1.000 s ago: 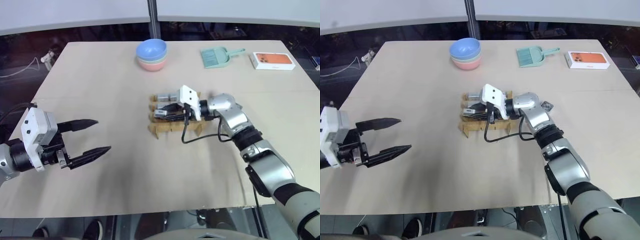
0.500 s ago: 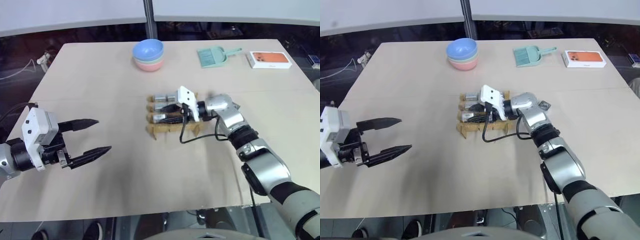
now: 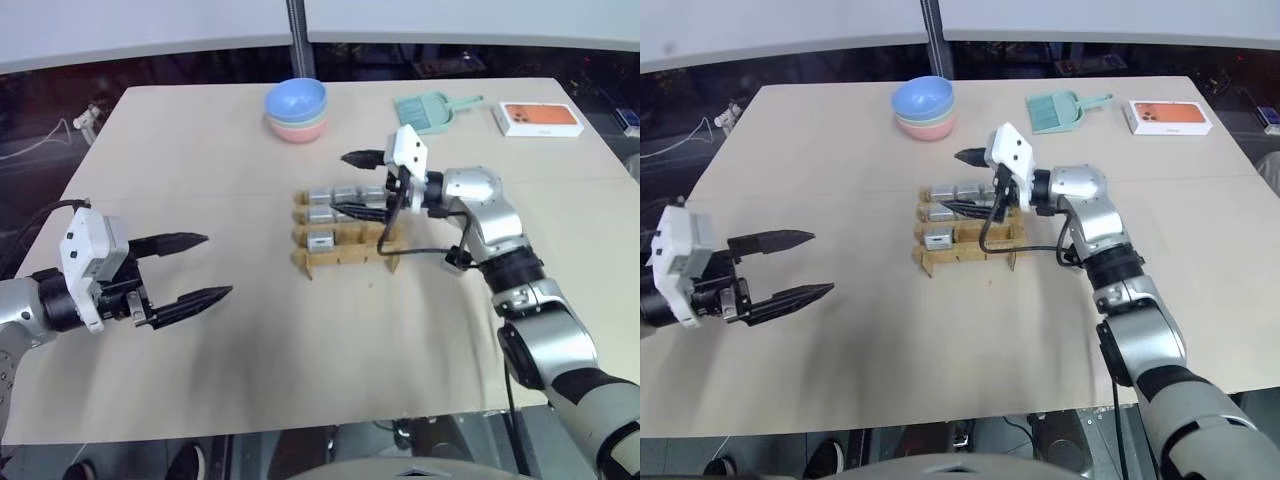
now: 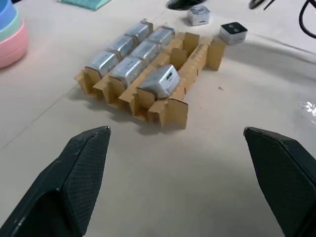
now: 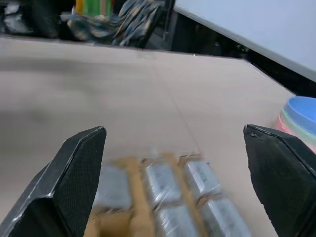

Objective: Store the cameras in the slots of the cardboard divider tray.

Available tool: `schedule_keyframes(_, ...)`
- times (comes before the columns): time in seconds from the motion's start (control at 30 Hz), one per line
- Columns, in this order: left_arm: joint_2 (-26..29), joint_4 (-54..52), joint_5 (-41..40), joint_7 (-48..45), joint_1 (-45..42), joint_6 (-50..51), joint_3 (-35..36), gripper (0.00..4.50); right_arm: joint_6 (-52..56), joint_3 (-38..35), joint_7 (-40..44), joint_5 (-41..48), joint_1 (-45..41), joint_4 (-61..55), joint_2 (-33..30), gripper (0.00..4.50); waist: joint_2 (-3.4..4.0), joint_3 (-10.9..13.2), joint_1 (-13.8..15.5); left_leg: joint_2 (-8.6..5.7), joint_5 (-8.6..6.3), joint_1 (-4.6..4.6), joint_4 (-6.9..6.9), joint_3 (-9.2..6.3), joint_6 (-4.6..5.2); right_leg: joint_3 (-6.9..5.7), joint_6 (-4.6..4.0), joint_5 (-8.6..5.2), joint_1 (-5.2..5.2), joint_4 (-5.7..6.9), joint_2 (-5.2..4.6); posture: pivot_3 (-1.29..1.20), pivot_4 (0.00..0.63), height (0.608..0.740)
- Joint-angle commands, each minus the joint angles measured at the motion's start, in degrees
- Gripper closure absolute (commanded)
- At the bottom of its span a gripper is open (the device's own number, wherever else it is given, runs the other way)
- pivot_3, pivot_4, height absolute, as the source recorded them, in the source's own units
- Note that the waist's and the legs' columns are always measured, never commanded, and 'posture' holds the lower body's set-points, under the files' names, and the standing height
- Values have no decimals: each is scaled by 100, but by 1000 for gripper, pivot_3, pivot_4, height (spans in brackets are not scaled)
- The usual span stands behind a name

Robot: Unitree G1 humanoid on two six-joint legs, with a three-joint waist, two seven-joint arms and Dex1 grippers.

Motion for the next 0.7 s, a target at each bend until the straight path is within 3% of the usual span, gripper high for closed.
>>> schedule_keyframes(0.03, 107, 41, -29, -105, -153, -116, -5, 0, -555, 365, -78, -391, 82, -236, 74, 95, 0, 1, -16, 0, 0, 1, 0, 2, 0, 1, 0, 0, 0, 2, 1, 0, 150, 740)
schedule_keyframes(0.2, 155, -78, -13, -350, 139, -72, 182, 0, -1668, 716, -577, -1132, -52, 493, 156, 95, -3, 2, -16, 0, 1, 4, 3, 21, -1, 21, 0, -1, -20, 32, 6, 0, 150, 740)
schedule_keyframes(0.37, 181, -221, 33, -563, 582, -84, 393, 0, -2092, 793, -798, -1338, -128, 878, 245, 95, -12, 8, -12, 2, 1, 3, 3, 26, -2, 27, -1, -1, -22, 32, 5, 0, 150, 740)
schedule_keyframes(0.67, 161, -292, 10, -520, 638, -73, 439, 0, -2421, 760, -987, -1487, -240, 1287, 294, 95, -15, 9, -10, 3, 2, 4, 3, 26, -4, 29, -4, -2, -22, 34, 5, 0, 150, 740)
schedule_keyframes(0.7, 160, -289, 9, -513, 632, -72, 439, 0, -2445, 751, -976, -1463, -234, 1300, 304, 628, -15, 9, -9, 3, 2, 4, 3, 26, -4, 29, -4, -2, -22, 34, 5, 0, 150, 740)
